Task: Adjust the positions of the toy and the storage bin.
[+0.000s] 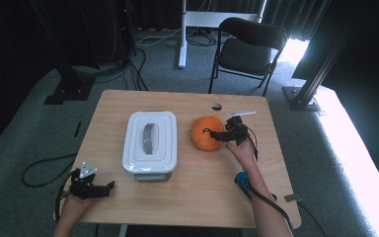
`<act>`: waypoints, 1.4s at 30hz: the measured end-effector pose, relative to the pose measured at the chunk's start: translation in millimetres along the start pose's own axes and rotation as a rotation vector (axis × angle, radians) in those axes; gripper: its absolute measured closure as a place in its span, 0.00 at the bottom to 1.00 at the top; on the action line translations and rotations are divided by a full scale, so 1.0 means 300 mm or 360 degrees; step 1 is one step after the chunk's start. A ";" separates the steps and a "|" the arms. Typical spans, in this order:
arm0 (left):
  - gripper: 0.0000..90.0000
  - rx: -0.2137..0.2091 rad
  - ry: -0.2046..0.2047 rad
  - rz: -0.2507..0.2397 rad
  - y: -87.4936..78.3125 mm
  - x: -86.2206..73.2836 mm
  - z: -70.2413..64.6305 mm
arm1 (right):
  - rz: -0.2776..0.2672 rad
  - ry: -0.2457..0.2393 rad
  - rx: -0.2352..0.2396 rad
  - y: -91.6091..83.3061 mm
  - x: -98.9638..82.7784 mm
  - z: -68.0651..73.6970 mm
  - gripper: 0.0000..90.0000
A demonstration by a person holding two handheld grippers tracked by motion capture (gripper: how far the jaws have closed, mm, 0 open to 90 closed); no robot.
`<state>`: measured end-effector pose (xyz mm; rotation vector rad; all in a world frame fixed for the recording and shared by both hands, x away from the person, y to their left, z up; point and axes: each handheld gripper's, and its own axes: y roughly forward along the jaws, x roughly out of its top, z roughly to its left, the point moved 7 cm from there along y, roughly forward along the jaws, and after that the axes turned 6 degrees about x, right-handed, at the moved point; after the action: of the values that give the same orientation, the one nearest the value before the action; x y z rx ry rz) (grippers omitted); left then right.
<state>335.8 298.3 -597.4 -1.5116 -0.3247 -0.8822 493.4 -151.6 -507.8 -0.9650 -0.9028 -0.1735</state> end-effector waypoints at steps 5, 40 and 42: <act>0.02 0.0000 0.0000 0.0000 0.000 0.000 0.000 | 0.0014 -0.0004 -0.0037 0.039 0.009 0.026 0.16; 0.02 0.0000 0.0000 0.0000 0.000 0.000 0.000 | 0.0158 -0.0110 -0.0312 0.183 -0.039 0.047 0.20; 0.02 0.0000 -0.0001 -0.0001 0.000 0.000 0.000 | 0.0149 -0.0100 -0.0311 0.179 -0.041 0.039 0.23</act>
<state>335.8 298.2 -597.4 -1.5120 -0.3254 -0.8822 505.6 -114.0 -548.0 -1.1978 -0.9079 -0.1545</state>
